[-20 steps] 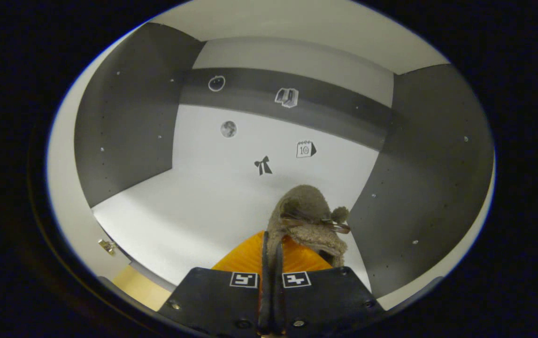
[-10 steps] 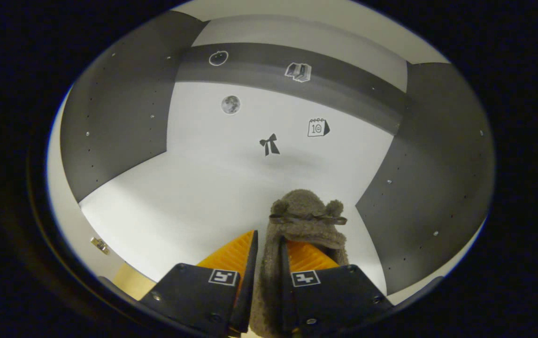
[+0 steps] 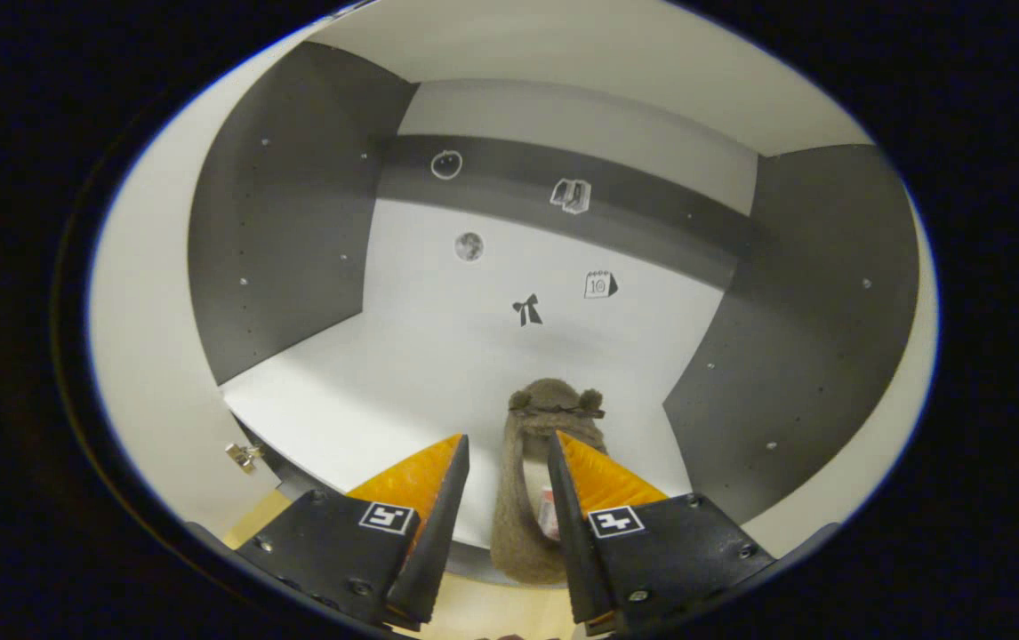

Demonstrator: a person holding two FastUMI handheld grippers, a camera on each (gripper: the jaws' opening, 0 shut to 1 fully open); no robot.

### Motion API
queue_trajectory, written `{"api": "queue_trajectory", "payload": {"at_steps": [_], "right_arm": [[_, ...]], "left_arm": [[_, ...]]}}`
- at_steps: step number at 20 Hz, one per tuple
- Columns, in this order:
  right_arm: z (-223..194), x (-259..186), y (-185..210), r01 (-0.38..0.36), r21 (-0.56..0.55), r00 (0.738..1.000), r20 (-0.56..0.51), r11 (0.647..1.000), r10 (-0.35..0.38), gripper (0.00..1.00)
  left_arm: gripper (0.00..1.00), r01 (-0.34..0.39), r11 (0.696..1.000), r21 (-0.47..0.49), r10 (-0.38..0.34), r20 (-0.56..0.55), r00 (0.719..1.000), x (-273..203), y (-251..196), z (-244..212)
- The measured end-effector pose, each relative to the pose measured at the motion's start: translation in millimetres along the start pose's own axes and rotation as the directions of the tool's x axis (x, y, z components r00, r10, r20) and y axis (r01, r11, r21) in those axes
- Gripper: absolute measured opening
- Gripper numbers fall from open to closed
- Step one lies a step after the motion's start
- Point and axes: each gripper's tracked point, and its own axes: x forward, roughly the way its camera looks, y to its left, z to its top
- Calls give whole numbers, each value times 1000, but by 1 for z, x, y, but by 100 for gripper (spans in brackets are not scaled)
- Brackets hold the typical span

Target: Grab one shoe with the right hand and put it into the shoe cabinet, grab the other shoe with the left hand and put it into the shoe cabinet; then close the right door with the right hand and the left door with the left hand.

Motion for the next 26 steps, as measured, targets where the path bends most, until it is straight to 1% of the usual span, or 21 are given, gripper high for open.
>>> {"api": "queue_trajectory", "payload": {"at_steps": [4,6,7,9,10,11,12,14,15,16,17,18,19,20,22,23,24,26], "right_arm": [[-3,-60,1,-32,18,995,100,999,30,58],[-13,-90,1,-35,33,987,155,999,30,58],[-19,-105,-1,-25,41,982,186,999,17,58],[-36,-133,-3,-3,61,970,241,998,-12,77],[-47,-147,-4,8,66,966,257,998,-24,77],[-58,-160,-3,17,72,961,274,997,-36,72],[-70,-173,-4,28,81,956,287,996,-50,72],[-93,-195,-3,37,108,949,309,993,-69,74],[-106,-205,-3,42,121,946,313,992,-78,80],[-116,-217,-4,46,138,941,327,989,-89,75],[-125,-226,-4,47,152,933,346,987,-97,81],[-137,-235,-7,61,168,927,355,984,-118,76],[-151,-240,-11,78,176,926,352,981,-137,76],[-170,-245,-12,94,178,933,328,980,-149,77],[-204,-247,-4,86,194,951,277,977,-139,78],[-218,-250,-1,80,206,956,261,975,-134,82],[-231,-255,1,75,222,960,248,972,-131,79],[-253,-265,5,68,252,963,236,965,-130,81]], "left_arm": [[95,30,1000,2,-30,14,999,6,-8,4],[95,50,999,2,-50,11,999,5,-13,4],[95,61,998,3,-61,10,998,4,-17,4],[95,75,997,10,-75,14,997,-5,-25,3],[95,78,997,11,-79,15,997,-4,-28,4],[95,83,997,10,-83,15,996,-2,-29,4],[95,90,996,7,-90,15,996,0,-32,5],[95,104,995,4,-104,10,994,1,-38,4],[95,110,994,6,-110,7,994,1,-40,3],[95,116,993,9,-116,3,993,1,-43,2],[95,121,993,14,-121,-1,993,1,-46,2],[95,126,992,18,-126,-6,992,1,-48,0],[95,132,991,21,-132,-10,991,1,-51,-1],[95,136,990,24,-136,-14,991,1,-53,-3],[95,147,989,21,-146,-26,989,1,-59,-8],[95,155,988,16,-154,-38,987,-1,-62,-11],[95,158,987,14,-157,-51,986,-1,-63,-14],[95,159,987,21,-157,-76,985,0,-64,-21]]}}
